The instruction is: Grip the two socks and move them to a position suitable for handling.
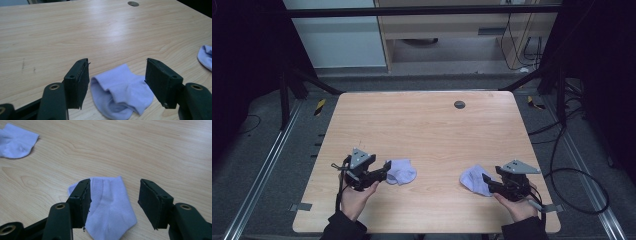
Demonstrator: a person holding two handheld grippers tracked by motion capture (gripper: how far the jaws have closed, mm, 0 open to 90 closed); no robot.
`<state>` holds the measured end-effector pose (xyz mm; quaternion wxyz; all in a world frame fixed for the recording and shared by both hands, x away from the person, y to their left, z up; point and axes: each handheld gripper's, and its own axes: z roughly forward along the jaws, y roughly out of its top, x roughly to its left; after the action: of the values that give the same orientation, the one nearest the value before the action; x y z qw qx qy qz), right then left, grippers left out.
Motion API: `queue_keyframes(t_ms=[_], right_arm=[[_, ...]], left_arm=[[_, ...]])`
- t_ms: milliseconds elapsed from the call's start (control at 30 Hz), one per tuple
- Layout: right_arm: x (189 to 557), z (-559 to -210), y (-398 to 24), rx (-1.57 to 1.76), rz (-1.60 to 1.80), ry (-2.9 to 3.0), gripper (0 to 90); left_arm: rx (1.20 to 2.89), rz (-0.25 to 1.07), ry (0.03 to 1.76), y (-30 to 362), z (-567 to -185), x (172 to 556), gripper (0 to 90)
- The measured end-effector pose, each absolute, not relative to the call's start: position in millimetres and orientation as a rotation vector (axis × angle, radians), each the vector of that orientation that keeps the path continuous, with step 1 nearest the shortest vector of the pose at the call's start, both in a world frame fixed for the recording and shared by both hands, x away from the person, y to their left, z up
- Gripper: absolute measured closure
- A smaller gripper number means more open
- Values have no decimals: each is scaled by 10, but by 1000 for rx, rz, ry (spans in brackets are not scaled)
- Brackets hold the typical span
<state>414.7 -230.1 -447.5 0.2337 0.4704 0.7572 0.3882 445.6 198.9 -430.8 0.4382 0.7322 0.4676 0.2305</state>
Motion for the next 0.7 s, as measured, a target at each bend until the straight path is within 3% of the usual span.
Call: queue_keyframes(t_ms=[700], right_arm=[[4088,-4619,-2281,1286,1063,2165,468]], left_arm=[[1926,521,1043,1213,-4404,4483,374]])
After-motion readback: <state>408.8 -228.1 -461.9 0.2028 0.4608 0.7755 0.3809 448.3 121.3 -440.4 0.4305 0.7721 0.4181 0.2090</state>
